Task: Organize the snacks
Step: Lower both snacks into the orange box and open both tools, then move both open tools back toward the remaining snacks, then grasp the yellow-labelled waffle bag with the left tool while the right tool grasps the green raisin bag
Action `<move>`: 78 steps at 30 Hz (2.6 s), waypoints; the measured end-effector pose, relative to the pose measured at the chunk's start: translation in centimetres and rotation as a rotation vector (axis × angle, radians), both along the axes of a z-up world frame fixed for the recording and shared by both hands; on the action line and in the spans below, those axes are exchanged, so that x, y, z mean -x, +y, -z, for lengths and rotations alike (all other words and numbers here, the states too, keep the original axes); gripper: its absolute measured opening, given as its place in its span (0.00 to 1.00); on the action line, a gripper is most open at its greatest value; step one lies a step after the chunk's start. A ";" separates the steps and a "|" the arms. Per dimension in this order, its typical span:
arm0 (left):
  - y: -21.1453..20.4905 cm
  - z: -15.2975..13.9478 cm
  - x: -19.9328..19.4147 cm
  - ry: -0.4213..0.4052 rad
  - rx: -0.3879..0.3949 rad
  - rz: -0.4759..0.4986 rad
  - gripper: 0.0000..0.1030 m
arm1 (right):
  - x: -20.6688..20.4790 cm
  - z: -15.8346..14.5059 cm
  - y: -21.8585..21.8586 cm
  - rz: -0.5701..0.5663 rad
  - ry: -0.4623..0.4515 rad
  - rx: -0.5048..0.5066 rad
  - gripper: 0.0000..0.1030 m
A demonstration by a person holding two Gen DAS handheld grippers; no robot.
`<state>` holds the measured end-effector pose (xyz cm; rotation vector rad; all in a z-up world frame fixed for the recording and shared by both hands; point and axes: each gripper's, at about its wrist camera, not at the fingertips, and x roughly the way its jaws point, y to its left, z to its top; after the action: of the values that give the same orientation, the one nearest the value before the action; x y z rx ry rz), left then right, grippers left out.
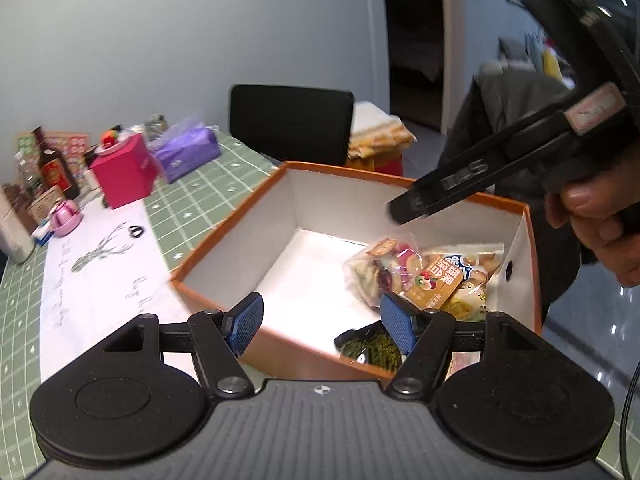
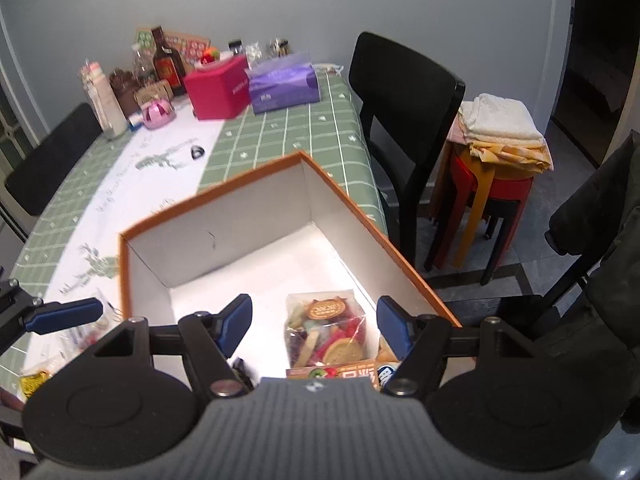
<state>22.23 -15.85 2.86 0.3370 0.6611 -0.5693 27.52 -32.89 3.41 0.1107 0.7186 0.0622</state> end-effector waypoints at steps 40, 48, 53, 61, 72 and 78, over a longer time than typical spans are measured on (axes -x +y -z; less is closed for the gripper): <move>23.4 4.4 13.9 0.070 0.191 -0.359 0.97 | 22.9 6.2 9.9 -0.142 -0.258 0.056 0.71; 25.1 7.1 13.9 0.135 0.291 -0.467 0.97 | 21.6 9.3 12.6 -0.184 -0.249 -0.023 0.71; 25.2 7.1 14.2 0.104 0.248 -0.468 0.97 | 21.0 9.5 13.7 -0.185 -0.246 0.068 0.72; 25.3 7.2 12.2 0.104 0.235 -0.475 0.97 | 18.9 10.0 15.6 -0.202 -0.224 0.137 0.75; 23.8 6.8 7.2 0.038 0.151 -0.419 0.97 | 16.0 12.9 17.5 -0.160 -0.166 0.230 0.75; 22.6 7.1 4.8 0.021 0.048 -0.201 0.97 | 15.5 14.0 17.5 -0.080 -0.119 0.177 0.76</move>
<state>17.45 6.70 -4.29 0.2163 0.6918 -0.3966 11.99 -15.41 -10.57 -0.0907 0.6067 0.0809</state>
